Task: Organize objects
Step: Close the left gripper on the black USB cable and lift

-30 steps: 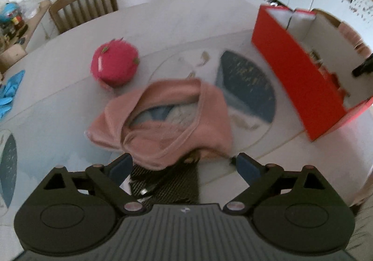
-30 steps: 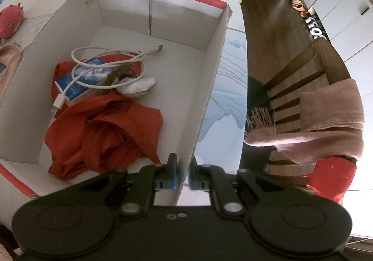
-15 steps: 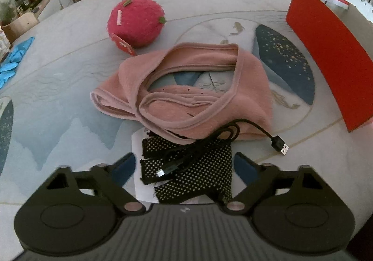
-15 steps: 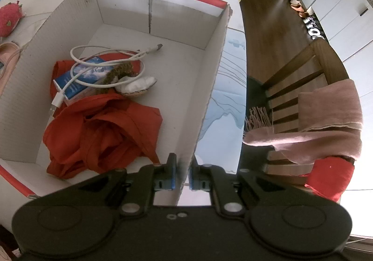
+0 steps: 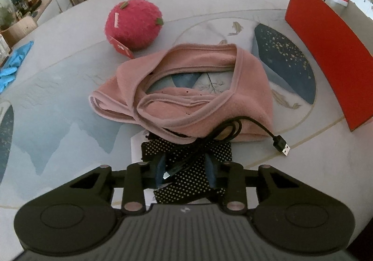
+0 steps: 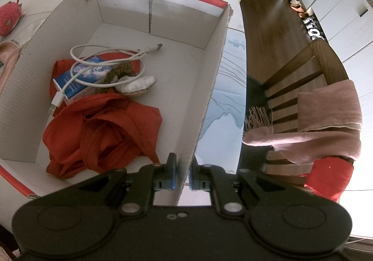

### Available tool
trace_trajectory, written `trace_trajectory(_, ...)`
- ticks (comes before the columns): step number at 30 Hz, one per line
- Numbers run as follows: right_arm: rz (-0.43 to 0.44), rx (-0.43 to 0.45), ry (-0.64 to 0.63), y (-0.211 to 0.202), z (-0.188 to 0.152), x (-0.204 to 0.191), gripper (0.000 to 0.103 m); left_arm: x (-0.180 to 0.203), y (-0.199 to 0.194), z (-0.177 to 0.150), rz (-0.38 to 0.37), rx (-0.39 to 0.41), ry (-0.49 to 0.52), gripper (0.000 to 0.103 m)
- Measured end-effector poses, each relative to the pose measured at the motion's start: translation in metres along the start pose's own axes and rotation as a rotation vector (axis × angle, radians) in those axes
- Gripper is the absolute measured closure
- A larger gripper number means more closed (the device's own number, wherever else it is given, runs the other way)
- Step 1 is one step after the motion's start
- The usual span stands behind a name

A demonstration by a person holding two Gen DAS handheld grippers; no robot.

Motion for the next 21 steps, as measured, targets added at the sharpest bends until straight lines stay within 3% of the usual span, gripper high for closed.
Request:
trace_trajectory(4, -0.001, 0.001, 0.0, 0.0, 0.0, 0.0, 0.094, -0.003, -0.009, 0.001, 0.005, 0.009, -0.008, 0.073)
trace_trajectory(5, -0.001, 0.001, -0.001, 0.0, 0.0, 0.0, 0.094, -0.003, -0.011, 0.002, 0.005, 0.011, -0.007, 0.079)
trace_trajectory(21, 0.008, 0.004, -0.003, 0.0, 0.0, -0.001, 0.096, 0.022, -0.057, 0.01, -0.076, 0.022, 0.009, 0.08)
Point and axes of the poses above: each gripper's, at about its wrist camera, not at the fingertips, and y roughly the way its jaws point, x to its right, z to its top, the point moved 5 cm from there along y, roughly the way its jaws point, and after that the axes turned 6 degrees about y, right-handed, at the moved point
